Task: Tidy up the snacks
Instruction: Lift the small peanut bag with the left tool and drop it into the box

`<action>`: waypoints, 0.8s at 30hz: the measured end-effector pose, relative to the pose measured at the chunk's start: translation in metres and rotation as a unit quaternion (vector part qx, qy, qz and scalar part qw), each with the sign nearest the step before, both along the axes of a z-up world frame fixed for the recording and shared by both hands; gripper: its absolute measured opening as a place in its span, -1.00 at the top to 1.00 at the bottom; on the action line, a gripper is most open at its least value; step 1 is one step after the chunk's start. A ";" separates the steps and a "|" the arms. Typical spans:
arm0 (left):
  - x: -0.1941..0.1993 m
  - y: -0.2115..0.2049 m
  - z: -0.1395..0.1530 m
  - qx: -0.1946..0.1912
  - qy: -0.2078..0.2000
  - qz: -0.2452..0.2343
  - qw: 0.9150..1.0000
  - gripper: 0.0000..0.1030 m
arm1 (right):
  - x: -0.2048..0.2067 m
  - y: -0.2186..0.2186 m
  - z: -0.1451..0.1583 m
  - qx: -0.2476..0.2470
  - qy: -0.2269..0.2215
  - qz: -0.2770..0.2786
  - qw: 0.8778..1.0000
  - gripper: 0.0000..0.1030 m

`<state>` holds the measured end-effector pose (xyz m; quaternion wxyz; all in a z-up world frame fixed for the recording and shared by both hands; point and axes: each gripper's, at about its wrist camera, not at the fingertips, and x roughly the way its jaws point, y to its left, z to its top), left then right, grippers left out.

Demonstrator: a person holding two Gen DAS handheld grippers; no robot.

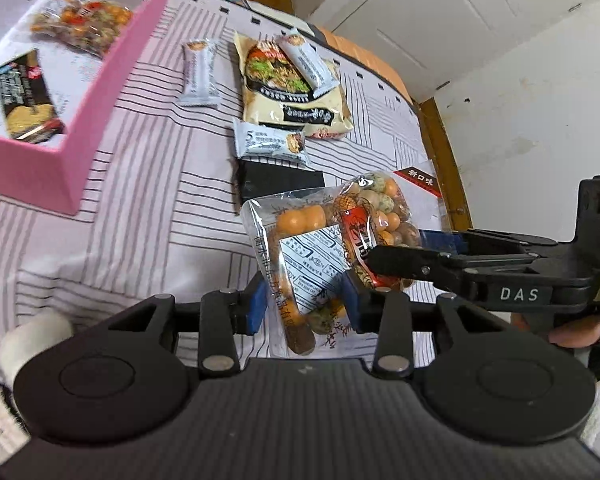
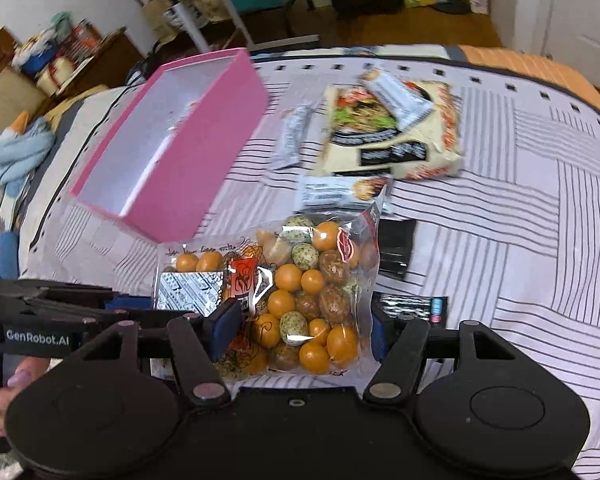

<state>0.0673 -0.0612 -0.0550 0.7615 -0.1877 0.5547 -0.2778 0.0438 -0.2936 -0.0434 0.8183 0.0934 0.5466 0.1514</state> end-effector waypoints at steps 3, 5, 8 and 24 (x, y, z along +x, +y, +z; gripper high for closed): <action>-0.006 0.019 0.016 0.003 -0.020 0.009 1.000 0.27 | -0.003 0.017 0.015 -0.003 -0.010 0.019 1.000 -0.35; -0.008 0.032 0.025 0.006 -0.034 0.015 0.999 0.25 | -0.003 0.031 0.026 -0.004 -0.024 0.031 0.999 -0.34; -0.006 0.058 0.041 0.011 -0.054 0.036 0.998 0.23 | 0.002 0.051 0.040 -0.001 -0.049 0.048 0.998 -0.30; 0.081 0.171 0.036 0.059 -0.101 0.179 0.977 0.15 | 0.115 0.170 0.031 0.034 -0.127 0.138 0.982 -0.21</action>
